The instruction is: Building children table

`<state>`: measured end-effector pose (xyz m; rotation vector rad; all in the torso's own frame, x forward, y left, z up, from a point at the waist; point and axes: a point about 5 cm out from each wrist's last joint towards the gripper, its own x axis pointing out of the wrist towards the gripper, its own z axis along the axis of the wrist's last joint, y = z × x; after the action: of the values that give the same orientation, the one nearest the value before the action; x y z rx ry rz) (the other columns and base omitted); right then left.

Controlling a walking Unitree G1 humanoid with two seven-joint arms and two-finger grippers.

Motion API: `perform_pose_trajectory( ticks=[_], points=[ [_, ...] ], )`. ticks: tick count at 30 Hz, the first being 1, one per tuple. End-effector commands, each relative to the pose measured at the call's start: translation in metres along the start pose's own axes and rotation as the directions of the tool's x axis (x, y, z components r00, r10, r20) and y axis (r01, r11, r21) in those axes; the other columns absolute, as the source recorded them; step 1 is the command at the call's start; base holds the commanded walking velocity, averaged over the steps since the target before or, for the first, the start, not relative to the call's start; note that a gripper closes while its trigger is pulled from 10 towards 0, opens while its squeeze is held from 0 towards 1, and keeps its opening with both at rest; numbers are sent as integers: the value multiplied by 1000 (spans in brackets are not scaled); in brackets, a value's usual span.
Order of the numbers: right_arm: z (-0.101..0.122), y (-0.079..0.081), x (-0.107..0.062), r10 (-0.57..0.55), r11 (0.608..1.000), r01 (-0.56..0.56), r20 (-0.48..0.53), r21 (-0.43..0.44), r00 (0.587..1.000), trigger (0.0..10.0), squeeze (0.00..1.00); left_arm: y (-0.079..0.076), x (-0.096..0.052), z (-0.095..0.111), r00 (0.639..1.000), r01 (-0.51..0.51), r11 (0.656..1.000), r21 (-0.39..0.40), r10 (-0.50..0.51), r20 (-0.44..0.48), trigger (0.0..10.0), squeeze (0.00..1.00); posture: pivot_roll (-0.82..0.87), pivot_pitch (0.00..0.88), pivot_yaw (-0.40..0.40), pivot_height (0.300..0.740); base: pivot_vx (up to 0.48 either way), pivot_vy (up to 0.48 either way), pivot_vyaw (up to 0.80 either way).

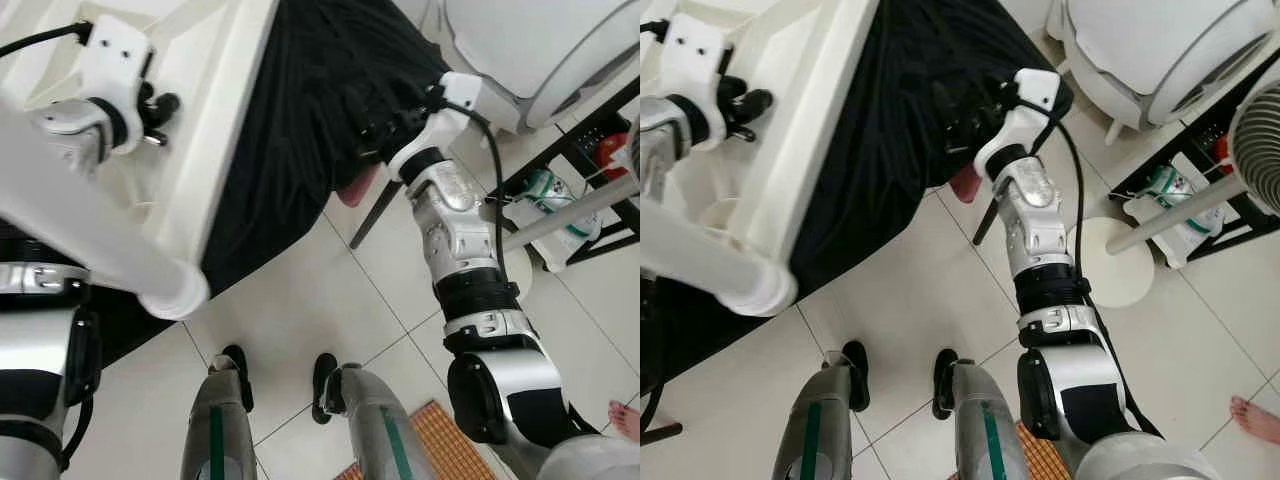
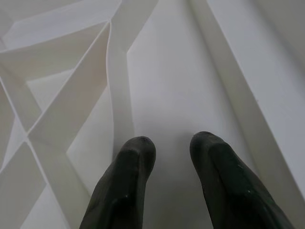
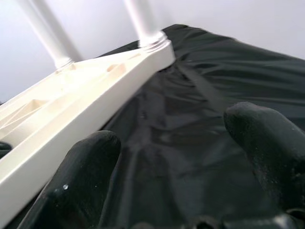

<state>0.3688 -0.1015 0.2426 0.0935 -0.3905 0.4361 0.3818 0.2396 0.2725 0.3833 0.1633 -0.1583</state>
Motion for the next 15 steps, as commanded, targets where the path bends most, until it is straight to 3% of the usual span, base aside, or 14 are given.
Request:
perform_pose_trajectory(
  ticks=[1,4,7,8,15],
  points=[
    [0,-1,-6,-8,1000,8,-14,13,1000,10000,0,34,-9,-57,854,-460,886,50,458,-246,10000,0,50,316,-29,740,0,0,0],
    [3,1,-9,-7,1000,7,-15,25,1000,10000,0,48,-17,-66,793,-539,840,69,533,-296,10000,0,49,316,-29,740,0,0,0],
    [4,2,-11,-6,1000,6,-19,27,1000,10000,0,52,-19,-67,778,-554,829,79,550,-304,10000,0,49,316,-29,740,0,0,0],
    [3,3,-14,-3,1000,4,-30,30,1000,10000,0,60,-25,-68,761,-575,812,97,574,-303,10000,0,52,317,-29,740,0,0,0],
    [2,4,-17,-1,999,2,-54,32,999,10000,0,80,-46,-74,726,-614,783,98,609,-319,10000,0,55,320,-36,740,0,0,0]
  ],
)
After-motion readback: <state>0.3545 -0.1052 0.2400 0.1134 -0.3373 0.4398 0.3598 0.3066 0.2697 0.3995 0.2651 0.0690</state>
